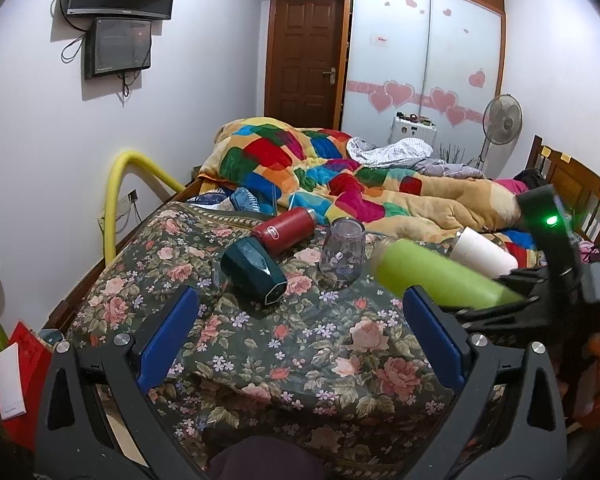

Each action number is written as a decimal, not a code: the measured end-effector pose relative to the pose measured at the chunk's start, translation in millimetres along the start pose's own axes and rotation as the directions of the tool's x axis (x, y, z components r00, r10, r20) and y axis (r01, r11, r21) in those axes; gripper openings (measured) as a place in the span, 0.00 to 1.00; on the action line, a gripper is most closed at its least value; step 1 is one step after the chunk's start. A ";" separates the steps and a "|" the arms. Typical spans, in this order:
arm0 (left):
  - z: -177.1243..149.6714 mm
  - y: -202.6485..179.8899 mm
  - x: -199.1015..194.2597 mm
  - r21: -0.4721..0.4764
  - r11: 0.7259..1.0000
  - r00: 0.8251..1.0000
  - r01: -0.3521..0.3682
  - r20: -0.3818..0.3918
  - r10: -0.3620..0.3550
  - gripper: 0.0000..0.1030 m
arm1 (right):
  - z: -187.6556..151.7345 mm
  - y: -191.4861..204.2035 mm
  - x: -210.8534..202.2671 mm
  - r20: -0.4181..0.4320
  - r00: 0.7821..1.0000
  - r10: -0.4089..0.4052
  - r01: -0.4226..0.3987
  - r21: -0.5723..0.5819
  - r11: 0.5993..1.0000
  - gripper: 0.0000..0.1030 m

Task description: Flip cup upright

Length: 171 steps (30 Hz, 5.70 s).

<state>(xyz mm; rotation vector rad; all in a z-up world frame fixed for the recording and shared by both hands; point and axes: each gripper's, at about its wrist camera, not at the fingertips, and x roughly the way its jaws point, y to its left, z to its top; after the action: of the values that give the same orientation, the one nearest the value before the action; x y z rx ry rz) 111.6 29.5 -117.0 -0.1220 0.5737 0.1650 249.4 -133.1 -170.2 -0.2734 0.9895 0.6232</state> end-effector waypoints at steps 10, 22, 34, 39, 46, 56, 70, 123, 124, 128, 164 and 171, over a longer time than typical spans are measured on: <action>-9.3 7.2 15.6 -0.005 1.000 0.998 -0.022 -0.057 0.022 1.00 | -14.5 23.3 59.7 -0.073 0.997 0.006 -0.008 -0.032 0.999 0.60; -15.8 5.9 45.7 -0.017 1.000 0.992 0.005 -0.128 -0.007 1.00 | -21.9 20.5 79.8 -0.105 0.994 0.000 -0.008 -0.076 0.997 0.60; -25.7 11.7 71.6 -0.070 0.997 0.974 0.037 -0.222 -0.051 0.98 | -28.7 16.9 95.3 -0.184 0.983 -0.001 -0.009 -0.053 0.999 0.60; -29.1 13.5 87.7 -0.114 0.992 0.955 0.062 -0.281 -0.092 0.95 | -26.2 15.5 85.8 -0.179 0.984 0.021 -0.030 -0.047 0.998 0.61; -34.5 -3.5 118.4 -0.152 0.981 0.906 0.123 -0.386 -0.173 0.87 | -36.1 11.6 37.1 -0.085 0.996 -0.012 0.006 -0.065 0.998 0.64; -51.9 -41.2 159.7 -0.183 0.963 0.807 0.200 -0.527 -0.268 0.82 | -63.6 -11.0 -20.5 0.057 0.996 -0.075 0.071 0.072 0.995 0.69; -52.9 -68.7 208.1 -0.111 0.990 0.776 0.090 -0.615 -0.140 0.64 | -94.2 -24.0 -52.0 0.144 0.983 -0.110 0.080 0.200 0.977 0.69; 15.2 -140.2 142.8 0.241 0.945 0.927 0.222 -0.353 -0.128 0.62 | -88.2 -48.1 -65.6 0.187 0.968 -0.169 0.116 0.263 0.958 0.69; 16.5 -140.4 140.6 0.252 0.942 0.929 0.221 -0.348 -0.124 0.66 | -88.1 -48.0 -66.5 0.188 0.968 -0.169 0.116 0.265 0.957 0.69; 24.1 -135.2 120.5 0.256 0.940 0.939 0.226 -0.315 -0.140 0.70 | -86.9 -45.6 -76.1 0.208 0.962 -0.176 0.117 0.267 0.956 0.69; 39.3 -49.3 -168.5 0.144 0.979 0.899 0.141 0.395 -0.188 1.00 | -106.0 65.3 -263.9 0.731 0.603 -0.321 0.161 0.282 0.946 1.00; 33.6 -45.3 -172.2 0.134 0.980 0.902 0.146 0.390 -0.187 1.00 | -108.7 64.2 -261.4 0.716 0.621 -0.318 0.168 0.274 0.947 1.00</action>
<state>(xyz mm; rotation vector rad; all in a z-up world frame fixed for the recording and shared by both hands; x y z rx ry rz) -4.5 -30.4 8.6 -0.0355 0.1581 -0.0092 32.2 -230.0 -3.7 0.0352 0.1710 0.3254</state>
